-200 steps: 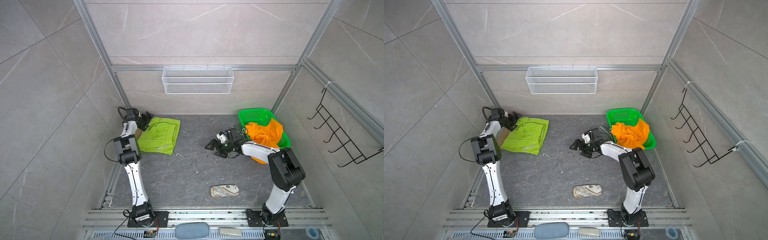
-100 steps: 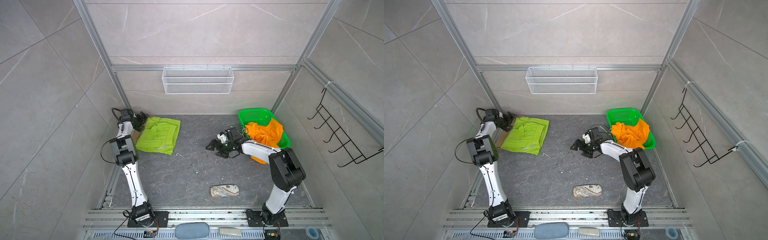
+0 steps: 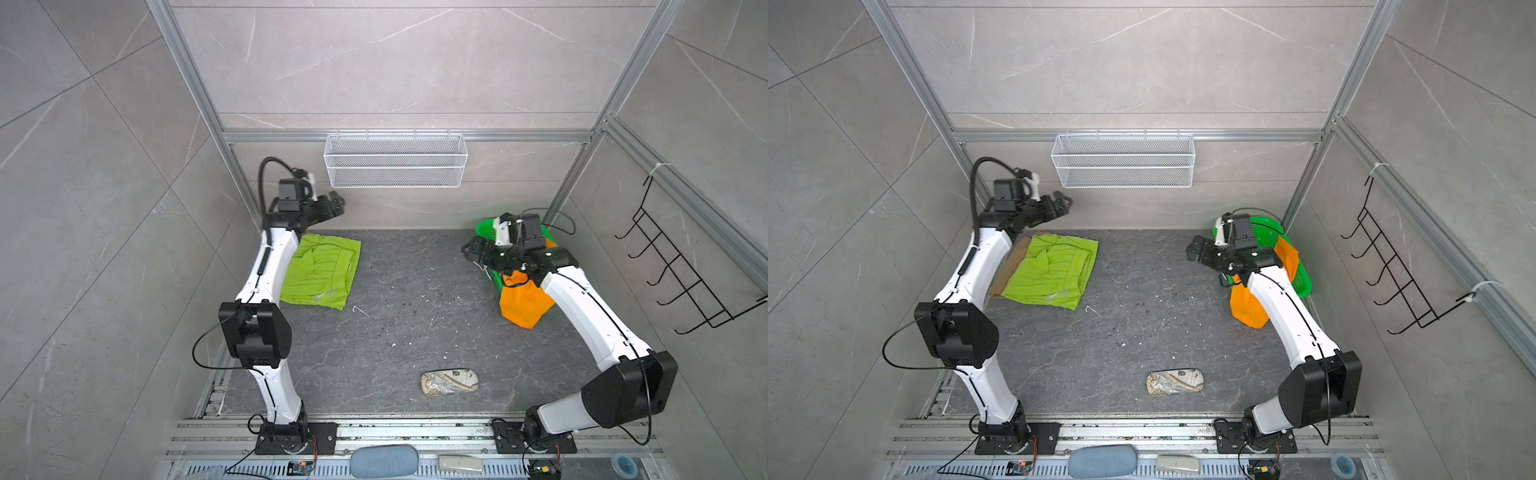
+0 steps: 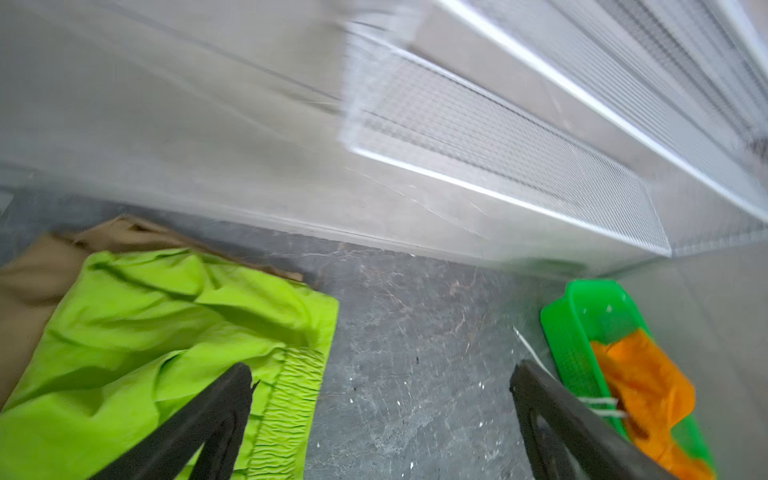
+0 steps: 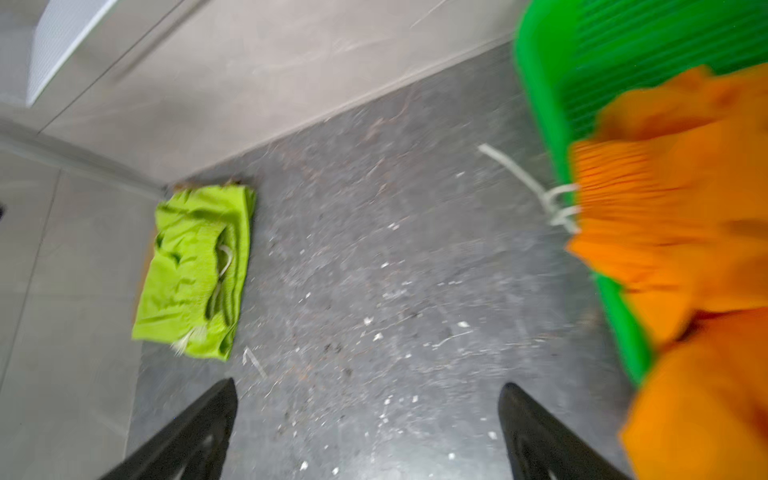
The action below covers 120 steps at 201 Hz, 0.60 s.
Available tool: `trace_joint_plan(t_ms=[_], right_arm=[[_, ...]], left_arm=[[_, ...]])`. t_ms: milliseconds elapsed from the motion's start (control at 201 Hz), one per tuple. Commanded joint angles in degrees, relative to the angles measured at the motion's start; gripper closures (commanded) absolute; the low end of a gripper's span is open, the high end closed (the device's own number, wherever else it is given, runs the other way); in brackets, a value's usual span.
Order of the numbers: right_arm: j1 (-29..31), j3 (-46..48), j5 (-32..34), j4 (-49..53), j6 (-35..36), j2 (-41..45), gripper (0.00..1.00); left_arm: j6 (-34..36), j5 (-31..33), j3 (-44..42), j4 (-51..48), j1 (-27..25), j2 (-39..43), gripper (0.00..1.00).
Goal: Fold and stack the shorts
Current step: 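Grasp the orange shorts in the basket with the right gripper while the left reaches over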
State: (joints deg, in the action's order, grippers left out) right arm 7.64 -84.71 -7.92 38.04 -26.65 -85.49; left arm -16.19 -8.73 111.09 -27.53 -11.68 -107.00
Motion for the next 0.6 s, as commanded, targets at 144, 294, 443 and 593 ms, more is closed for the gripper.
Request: trace_joint_plan(t_ms=[144,294,443,593], right_arm=[[-11.08,-0.54,3.78,3.15,-0.67,-8.79,0.00],[-11.66,-3.94,4.62,1.64,-0.15,-16.00,0.02],[-12.03,-7.71,1.72,0.00,-0.40,-22.87,0.14],[-12.35,-10.38,0.80,-0.31,-0.68,-26.54,0.49]], left_arm=[[23.44,30.58,-1.23,-3.58,-23.85,0.23,0.00],[28.29,37.57,-3.25,2.67,-30.37,-1.31,0.00],[24.08,36.07,0.30,-1.35,-31.16,-4.83,0.00],[20.45,28.93,2.72,-5.68,-31.47,-7.20,0.00]])
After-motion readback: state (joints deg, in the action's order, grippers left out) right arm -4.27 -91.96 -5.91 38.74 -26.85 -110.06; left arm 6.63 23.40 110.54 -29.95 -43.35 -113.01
